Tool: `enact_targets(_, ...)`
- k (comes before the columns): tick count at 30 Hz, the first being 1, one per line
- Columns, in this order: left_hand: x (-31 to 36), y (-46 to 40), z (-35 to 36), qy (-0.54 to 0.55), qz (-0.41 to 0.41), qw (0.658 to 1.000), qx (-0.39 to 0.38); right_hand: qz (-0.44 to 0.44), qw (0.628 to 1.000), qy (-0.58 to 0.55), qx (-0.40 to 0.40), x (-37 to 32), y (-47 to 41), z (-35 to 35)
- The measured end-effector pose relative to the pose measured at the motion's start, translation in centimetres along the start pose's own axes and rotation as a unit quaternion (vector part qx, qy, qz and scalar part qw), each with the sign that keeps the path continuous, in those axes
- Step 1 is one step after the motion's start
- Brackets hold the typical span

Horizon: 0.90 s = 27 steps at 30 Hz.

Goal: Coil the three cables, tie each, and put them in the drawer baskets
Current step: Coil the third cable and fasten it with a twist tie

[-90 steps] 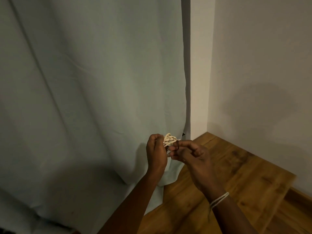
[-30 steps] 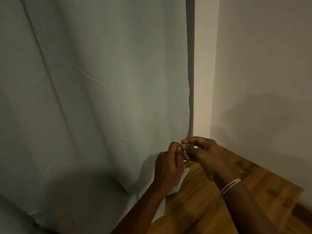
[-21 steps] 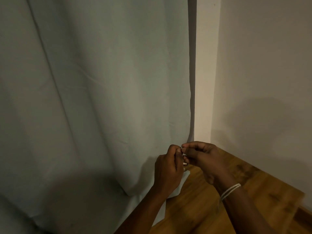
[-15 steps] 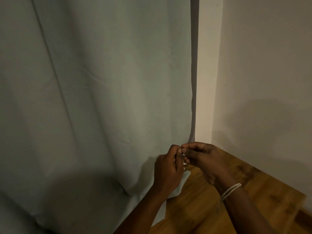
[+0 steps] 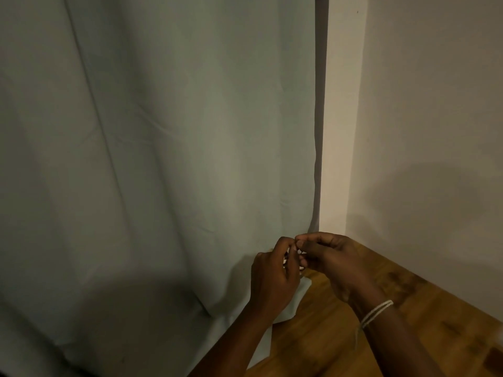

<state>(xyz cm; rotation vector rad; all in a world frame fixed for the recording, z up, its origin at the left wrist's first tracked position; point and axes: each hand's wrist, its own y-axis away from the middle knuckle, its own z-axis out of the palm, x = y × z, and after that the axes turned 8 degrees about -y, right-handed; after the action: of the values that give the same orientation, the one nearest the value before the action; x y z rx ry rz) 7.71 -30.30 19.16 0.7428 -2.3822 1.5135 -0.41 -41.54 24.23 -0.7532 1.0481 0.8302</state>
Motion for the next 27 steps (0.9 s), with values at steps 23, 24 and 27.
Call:
enact_targets(23,0.27,-0.21,0.83,-0.036,-0.007,0.999,-0.001,-0.14,0.978,0.158,0.003,0.48,-0.02,-0.77)
enact_targets(24,0.24,-0.21,0.84,-0.038,-0.008,0.999,-0.002,-0.141,0.978,0.156,0.0,0.48,0.0,-0.8)
enact_targets(27,0.07,-0.09,0.95,-0.038,0.001,0.999,-0.003,-0.145,0.977,0.158,-0.004,0.41,0.06,-0.71)
